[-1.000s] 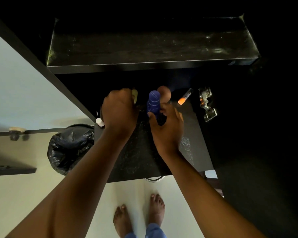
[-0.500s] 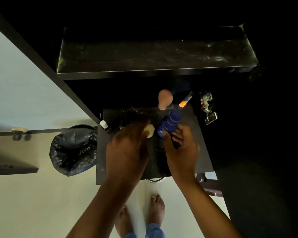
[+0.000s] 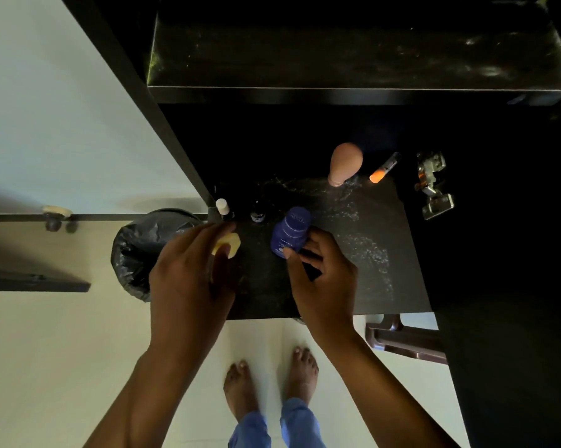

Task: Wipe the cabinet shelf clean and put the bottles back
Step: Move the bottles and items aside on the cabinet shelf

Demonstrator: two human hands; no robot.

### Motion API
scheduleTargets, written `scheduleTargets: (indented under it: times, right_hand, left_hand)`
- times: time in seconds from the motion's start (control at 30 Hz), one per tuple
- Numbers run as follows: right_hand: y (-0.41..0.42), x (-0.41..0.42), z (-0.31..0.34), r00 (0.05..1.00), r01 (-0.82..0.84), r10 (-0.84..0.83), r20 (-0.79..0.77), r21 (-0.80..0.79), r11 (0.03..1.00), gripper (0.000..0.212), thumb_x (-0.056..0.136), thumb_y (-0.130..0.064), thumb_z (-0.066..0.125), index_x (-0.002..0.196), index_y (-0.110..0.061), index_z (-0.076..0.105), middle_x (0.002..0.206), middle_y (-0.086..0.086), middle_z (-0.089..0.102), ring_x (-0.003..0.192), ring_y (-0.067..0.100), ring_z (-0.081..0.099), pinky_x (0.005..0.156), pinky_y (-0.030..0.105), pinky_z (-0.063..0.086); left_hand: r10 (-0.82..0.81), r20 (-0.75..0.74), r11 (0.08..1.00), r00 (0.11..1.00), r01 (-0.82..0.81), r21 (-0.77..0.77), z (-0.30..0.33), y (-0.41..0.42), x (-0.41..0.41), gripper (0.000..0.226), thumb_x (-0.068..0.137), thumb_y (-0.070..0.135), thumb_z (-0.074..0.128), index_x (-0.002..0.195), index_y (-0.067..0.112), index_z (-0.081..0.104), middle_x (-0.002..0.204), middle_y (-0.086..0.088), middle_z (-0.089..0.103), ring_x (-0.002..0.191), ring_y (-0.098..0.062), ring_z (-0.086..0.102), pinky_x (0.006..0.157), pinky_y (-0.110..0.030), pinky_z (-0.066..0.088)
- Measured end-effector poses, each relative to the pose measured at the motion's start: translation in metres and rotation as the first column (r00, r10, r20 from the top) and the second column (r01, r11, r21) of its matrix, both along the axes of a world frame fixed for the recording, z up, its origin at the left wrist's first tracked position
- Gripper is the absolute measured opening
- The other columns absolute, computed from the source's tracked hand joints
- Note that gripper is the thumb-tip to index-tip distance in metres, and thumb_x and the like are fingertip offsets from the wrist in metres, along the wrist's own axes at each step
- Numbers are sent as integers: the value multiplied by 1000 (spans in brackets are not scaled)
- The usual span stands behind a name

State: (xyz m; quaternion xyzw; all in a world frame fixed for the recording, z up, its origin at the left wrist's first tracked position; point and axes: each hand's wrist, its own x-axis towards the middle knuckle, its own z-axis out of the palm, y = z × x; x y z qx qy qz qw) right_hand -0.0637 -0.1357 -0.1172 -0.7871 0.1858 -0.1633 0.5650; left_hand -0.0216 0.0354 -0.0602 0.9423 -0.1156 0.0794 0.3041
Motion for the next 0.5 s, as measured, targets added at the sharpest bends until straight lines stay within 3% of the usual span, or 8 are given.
scheduleTargets:
  times: [0.3,0.5]
  right_hand:
    - [17,24,-12,994,-108,109,1,-78,991,34,95,-20,74,127,-15,65,123,-3,75,110,11,73,89,42,62]
    - [17,29,-15,992,-117,121,19,-147,982,34,95,-19,74,127,-13,65,121,-1,75,107,14,73,87,42,61]
  left_hand:
    - [-65,-17,998,998,64,-21,-12,12,16,39,90,-1,74,126,14,73,120,-7,75,108,-29,71,92,-49,60]
    - [-31,-24,1000,999,31,-2,-10,15,24,35,92,2,73,124,16,75,117,-3,76,98,-25,70,89,-29,49]
